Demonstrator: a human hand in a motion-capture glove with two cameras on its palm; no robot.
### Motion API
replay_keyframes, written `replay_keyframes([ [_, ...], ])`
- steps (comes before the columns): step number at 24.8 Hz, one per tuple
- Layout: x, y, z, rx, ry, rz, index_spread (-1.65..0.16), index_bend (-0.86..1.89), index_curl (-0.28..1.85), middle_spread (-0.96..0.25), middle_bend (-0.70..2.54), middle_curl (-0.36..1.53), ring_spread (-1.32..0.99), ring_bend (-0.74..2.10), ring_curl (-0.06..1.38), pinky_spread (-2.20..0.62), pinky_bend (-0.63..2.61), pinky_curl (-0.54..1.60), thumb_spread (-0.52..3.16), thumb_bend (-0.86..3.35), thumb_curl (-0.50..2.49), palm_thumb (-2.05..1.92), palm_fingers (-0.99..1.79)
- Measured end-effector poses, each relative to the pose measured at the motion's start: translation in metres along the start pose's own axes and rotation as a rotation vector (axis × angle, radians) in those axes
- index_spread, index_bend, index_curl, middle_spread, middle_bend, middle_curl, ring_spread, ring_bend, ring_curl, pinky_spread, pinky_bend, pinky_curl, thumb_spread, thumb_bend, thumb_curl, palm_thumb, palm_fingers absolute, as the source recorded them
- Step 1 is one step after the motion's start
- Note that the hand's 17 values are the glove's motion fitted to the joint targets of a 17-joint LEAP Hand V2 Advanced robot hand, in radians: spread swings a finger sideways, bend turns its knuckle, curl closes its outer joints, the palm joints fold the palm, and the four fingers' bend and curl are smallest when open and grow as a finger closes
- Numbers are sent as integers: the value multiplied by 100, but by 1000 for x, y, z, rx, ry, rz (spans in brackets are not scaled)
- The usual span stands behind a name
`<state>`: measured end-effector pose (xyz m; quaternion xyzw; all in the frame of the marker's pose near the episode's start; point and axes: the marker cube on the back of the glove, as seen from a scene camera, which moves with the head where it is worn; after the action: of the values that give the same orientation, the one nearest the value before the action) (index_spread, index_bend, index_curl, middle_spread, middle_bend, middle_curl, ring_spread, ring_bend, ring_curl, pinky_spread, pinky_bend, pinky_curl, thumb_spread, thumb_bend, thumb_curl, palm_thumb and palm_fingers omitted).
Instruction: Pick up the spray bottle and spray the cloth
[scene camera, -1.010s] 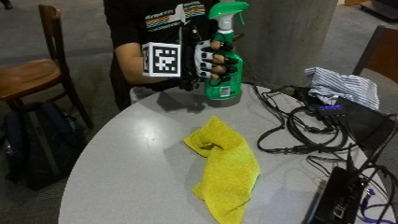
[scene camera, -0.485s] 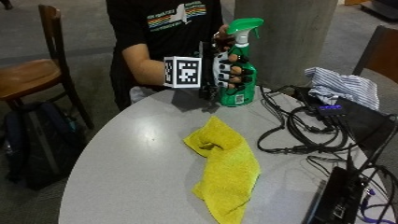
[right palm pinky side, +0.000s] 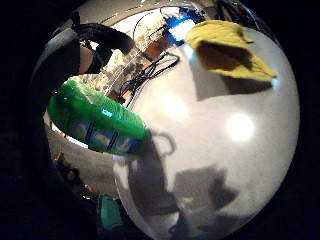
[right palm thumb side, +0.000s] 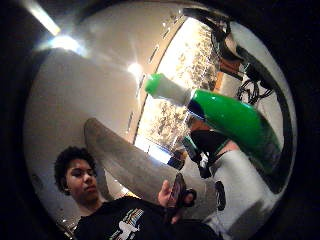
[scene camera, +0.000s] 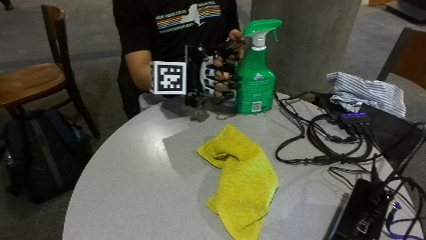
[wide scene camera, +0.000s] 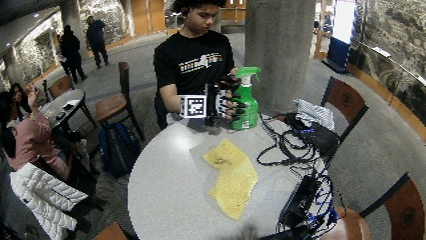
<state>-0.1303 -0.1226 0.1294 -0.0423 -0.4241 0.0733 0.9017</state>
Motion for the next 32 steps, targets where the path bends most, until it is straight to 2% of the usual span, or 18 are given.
replay_keyframes([
  [3,-1,9,-30,94,-7,-17,-28,4,20,0,23,43,-2,43,37,4,63,35,94,-4,45,76,82],
  [9,-7,35,-70,47,-31,13,-26,7,18,0,28,44,-2,46,37,4,60,33,98,-3,43,75,88],
  [15,-10,33,-86,82,-39,-68,-26,7,18,0,30,44,-2,47,38,5,59,33,101,-3,42,74,90],
  [18,-10,37,-94,72,-47,-61,-26,7,18,0,31,45,-2,47,38,4,58,33,102,-2,41,75,91],
  [23,-9,25,-98,153,-36,-74,-25,7,18,0,31,44,-3,48,38,4,56,33,104,-2,41,76,93],
  [32,-9,43,-109,64,91,-108,-24,10,19,-1,31,44,-3,47,38,4,54,32,107,-2,40,78,96],
])
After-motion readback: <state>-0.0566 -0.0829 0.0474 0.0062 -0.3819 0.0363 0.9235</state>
